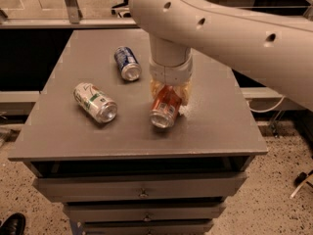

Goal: Place coke can upright

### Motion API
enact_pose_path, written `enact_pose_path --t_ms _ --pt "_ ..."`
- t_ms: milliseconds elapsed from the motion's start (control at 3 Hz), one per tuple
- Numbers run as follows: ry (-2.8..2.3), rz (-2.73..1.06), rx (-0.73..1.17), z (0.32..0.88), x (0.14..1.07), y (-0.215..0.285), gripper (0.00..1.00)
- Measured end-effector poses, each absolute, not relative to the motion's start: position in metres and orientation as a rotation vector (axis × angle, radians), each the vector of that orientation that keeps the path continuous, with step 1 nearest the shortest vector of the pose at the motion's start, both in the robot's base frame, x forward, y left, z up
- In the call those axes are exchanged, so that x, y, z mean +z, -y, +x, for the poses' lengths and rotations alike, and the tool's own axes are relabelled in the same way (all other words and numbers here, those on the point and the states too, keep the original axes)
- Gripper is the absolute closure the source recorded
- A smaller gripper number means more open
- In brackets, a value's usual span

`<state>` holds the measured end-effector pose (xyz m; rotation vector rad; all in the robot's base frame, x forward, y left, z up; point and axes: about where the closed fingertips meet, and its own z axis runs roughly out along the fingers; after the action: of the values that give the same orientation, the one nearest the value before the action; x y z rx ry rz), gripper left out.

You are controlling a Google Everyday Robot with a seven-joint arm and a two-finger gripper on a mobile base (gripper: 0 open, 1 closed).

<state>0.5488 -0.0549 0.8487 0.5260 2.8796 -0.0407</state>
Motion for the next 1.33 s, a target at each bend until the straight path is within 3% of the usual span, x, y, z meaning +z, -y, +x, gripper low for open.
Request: enact_pose_path --t_ms 333,667,1333 --pt "-2.773 0.364 0.048 0.556 0.88 0.088 1.0" --pt "-2.624 0.185 0.275 0.543 0.89 0.128 1.0" --pt "-2.188 0.111 0.843 0.588 0.937 0.103 1.0"
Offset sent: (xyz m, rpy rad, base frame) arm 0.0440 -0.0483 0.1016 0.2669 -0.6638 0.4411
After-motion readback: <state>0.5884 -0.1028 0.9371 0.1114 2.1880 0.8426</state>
